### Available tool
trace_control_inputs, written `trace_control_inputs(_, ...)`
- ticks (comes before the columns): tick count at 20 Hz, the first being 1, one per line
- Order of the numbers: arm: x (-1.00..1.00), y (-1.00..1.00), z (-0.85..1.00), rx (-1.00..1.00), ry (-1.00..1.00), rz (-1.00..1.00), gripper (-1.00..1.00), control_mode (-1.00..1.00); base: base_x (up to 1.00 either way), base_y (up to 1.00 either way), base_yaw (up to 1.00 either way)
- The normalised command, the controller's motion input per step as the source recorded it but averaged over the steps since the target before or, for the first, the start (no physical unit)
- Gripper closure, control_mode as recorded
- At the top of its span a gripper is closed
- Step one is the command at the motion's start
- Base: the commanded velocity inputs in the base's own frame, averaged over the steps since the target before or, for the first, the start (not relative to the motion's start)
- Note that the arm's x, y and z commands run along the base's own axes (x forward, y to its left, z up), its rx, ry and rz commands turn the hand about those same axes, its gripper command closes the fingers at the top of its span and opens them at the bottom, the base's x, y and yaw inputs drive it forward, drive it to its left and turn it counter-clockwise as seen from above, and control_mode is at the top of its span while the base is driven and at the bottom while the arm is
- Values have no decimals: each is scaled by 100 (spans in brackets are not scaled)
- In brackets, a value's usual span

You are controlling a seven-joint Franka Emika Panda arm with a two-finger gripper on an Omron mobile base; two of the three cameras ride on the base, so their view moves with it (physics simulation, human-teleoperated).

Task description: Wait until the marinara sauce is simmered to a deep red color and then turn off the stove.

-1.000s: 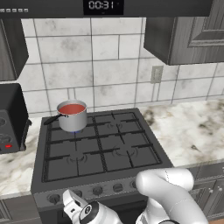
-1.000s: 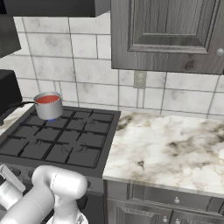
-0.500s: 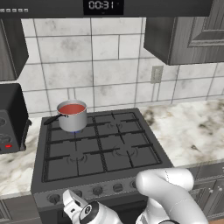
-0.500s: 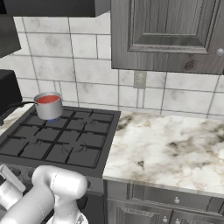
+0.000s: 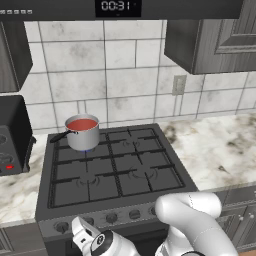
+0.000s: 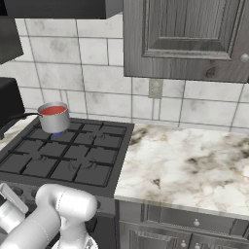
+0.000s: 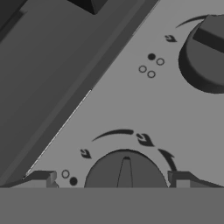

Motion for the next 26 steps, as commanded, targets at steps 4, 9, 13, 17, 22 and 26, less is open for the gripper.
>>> trace_control_inputs(4, 0, 0, 0, 0, 0, 0, -100, -100, 0, 0, 0)
trace_control_inputs(9, 0, 0, 0, 0, 0, 0, -100, -100, 0, 0, 0)
trace_control_inputs(13, 0, 0, 0, 0, 0, 0, -100, -100, 0, 0, 0)
trace_control_inputs(17, 0, 0, 0, 0, 0, 0, -100, -100, 0, 0, 0)
trace_control_inputs(22, 0, 0, 0, 0, 0, 0, -100, -100, 0, 0, 0)
trace_control_inputs(26, 0, 0, 0, 0, 0, 0, -100, -100, 0, 0, 0)
